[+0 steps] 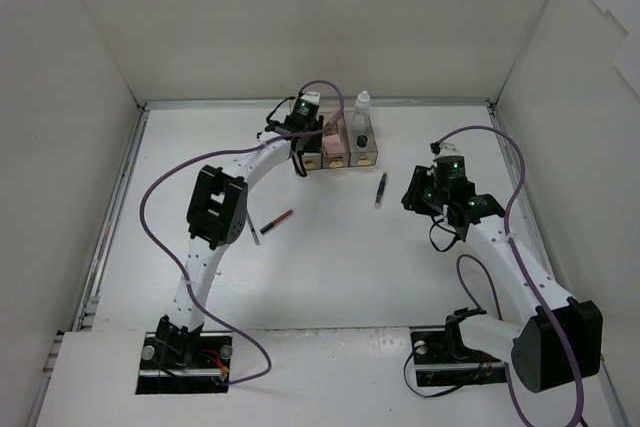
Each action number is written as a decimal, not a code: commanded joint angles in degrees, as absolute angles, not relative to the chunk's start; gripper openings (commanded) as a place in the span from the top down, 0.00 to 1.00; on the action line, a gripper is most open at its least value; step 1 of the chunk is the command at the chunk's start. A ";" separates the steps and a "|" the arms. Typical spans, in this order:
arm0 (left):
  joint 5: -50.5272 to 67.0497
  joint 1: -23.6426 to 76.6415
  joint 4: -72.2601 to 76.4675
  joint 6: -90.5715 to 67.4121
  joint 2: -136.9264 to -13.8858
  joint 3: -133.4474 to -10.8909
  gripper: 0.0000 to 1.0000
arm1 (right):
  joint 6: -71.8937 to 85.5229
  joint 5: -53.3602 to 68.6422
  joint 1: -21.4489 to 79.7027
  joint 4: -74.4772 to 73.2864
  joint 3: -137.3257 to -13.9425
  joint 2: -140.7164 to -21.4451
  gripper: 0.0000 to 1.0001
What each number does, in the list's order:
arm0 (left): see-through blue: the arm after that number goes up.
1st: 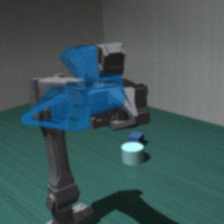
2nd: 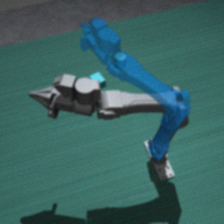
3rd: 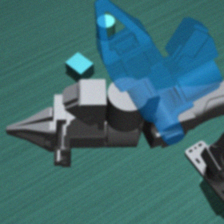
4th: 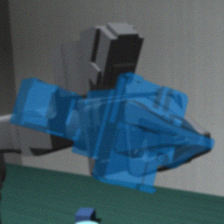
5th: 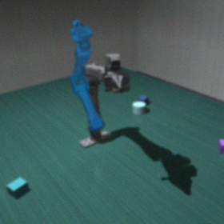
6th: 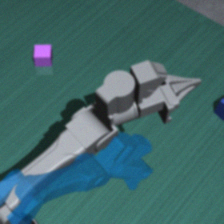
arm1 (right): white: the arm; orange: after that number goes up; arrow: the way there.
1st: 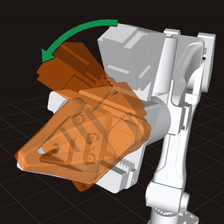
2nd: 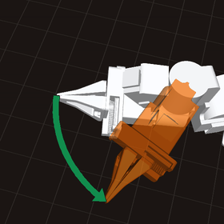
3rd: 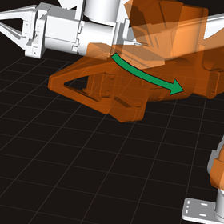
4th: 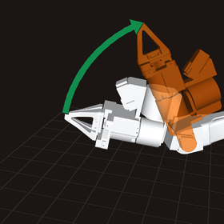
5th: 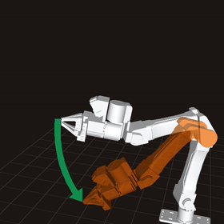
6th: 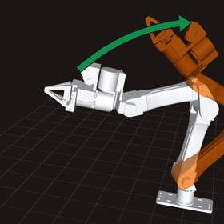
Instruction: Organize the makeup
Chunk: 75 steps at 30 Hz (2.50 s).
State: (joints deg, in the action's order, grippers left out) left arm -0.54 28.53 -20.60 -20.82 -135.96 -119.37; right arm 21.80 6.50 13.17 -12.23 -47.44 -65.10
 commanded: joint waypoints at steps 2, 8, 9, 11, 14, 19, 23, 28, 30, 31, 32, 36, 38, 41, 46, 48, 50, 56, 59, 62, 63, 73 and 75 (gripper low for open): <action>-6.23 30.05 -16.26 -23.55 -129.47 -116.72 0.64 | 22.50 6.77 13.01 -10.81 -47.20 -63.28 0.69; -10.46 30.06 -16.17 -25.13 -127.53 -116.80 0.64 | 22.41 6.50 13.10 -10.99 -47.20 -63.10 0.69; -10.20 30.06 -16.08 -25.48 -127.53 -117.15 0.64 | 22.41 6.59 13.01 -10.90 -47.28 -63.19 0.69; -10.28 30.06 -16.26 -26.10 -127.53 -117.94 0.64 | 22.41 6.76 12.83 -10.81 -47.55 -63.54 0.69; -12.39 31.46 -16.43 -26.54 -127.44 -119.09 0.64 | 22.24 6.85 13.10 -10.72 -47.99 -63.98 0.69; -11.08 31.46 -15.82 -28.21 -128.05 -120.76 0.64 | 21.97 6.85 13.10 -10.81 -48.25 -64.60 0.69; -9.76 31.99 -16.17 -29.35 -130.16 -122.86 0.63 | 21.88 6.77 13.10 -10.81 -48.08 -64.69 0.70; -9.75 32.52 -18.28 -29.97 -133.77 -125.15 0.63 | 21.53 6.59 13.10 -10.81 -48.08 -64.69 0.69; -10.19 32.52 -19.24 -30.06 -134.73 -125.68 0.63 | 21.53 6.68 13.10 -10.81 -47.99 -64.60 0.70; -10.80 32.52 -19.68 -30.15 -135.00 -125.77 0.63 | 21.53 6.77 12.92 -10.81 -47.99 -64.69 0.70; -11.16 32.52 -20.47 -30.15 -135.61 -126.12 0.63 | 21.53 6.77 12.92 -10.90 -47.99 -64.60 0.70; -12.21 32.52 -21.09 -29.97 -135.79 -126.12 0.63 | 21.27 6.86 12.92 -10.81 -47.90 -64.69 0.70; -12.39 32.52 -21.62 -30.06 -136.40 -126.56 0.64 | 21.27 7.03 12.92 -10.72 -47.90 -64.69 0.70; -11.87 32.52 -22.24 -30.23 -137.02 -126.48 0.65 | 21.18 7.38 12.92 -10.81 -47.81 -64.77 0.70; -11.34 32.52 -21.71 -31.11 -135.63 -122.35 0.84 | 21.27 7.82 12.83 -10.81 -47.81 -64.25 0.70; -11.42 32.52 -20.57 -31.20 -134.04 -118.42 0.96 | 21.27 7.56 12.92 -10.81 -47.73 -63.72 0.70; -11.51 32.52 -20.04 -31.29 -131.05 -115.85 1.00 | 21.18 7.30 12.83 -10.90 -47.72 -63.37 0.70; -9.50 32.52 -19.87 -31.46 -122.36 -104.61 1.00 | 21.36 7.91 12.92 -10.81 -47.29 -62.32 0.70; -8.79 32.52 -19.86 -32.87 -118.31 -98.54 1.00 | 21.36 7.82 12.83 -10.81 -47.02 -61.79 0.70; -7.91 33.05 -20.12 -34.01 -115.58 -94.40 1.00 | 21.36 7.47 12.75 -10.81 -46.76 -61.44 0.70; -7.65 33.74 -20.30 -34.01 -114.71 -93.26 1.00 | 21.36 7.56 12.83 -10.81 -46.50 -61.44 0.70; -9.92 34.80 -26.98 -29.01 -108.29 -95.44 0.56 | 20.92 7.30 12.74 -10.81 -46.84 -60.65 0.69; -10.37 34.80 -28.39 -25.41 -106.88 -97.82 0.48 | 20.30 7.65 12.75 -10.72 -47.02 -60.38 0.68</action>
